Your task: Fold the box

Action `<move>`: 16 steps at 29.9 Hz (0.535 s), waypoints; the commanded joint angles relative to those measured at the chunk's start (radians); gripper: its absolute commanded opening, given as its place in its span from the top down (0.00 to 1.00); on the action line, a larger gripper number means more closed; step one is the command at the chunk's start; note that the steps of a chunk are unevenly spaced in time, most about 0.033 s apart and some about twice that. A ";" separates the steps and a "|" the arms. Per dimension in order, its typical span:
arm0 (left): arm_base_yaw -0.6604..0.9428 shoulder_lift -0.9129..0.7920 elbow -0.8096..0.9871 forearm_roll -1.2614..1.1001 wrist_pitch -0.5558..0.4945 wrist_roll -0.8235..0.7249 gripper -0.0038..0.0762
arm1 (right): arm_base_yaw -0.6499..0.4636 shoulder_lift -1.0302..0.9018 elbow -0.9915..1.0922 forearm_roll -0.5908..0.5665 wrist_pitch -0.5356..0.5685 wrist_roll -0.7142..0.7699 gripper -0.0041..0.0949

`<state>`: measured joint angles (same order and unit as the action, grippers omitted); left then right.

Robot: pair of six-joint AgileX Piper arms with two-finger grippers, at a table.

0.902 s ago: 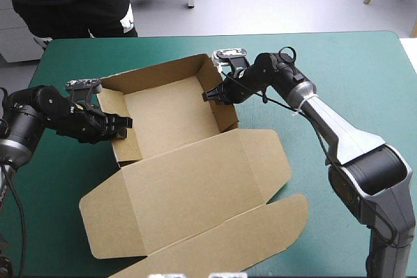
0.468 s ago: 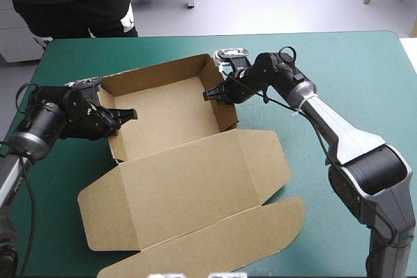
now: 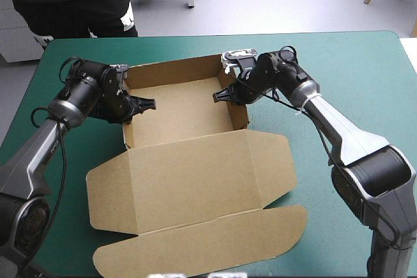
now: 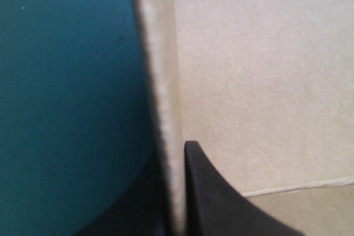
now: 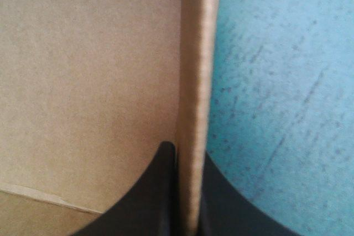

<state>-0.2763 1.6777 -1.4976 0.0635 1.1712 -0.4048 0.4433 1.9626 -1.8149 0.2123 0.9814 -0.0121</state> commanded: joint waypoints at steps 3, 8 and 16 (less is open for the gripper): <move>-0.011 0.056 -0.195 -0.083 0.006 0.054 0.96 | -0.066 -0.094 -0.051 0.005 0.167 -0.013 0.98; -0.046 0.135 -0.290 -0.111 0.041 0.073 0.96 | -0.141 -0.097 -0.050 -0.053 0.223 0.032 0.98; -0.113 0.236 -0.346 -0.111 0.077 0.073 0.96 | -0.151 -0.091 0.023 -0.072 0.223 0.038 0.98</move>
<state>-0.3695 1.9471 -1.8045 -0.0641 1.2467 -0.3458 0.2979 1.9345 -1.8046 0.1134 1.1714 0.0632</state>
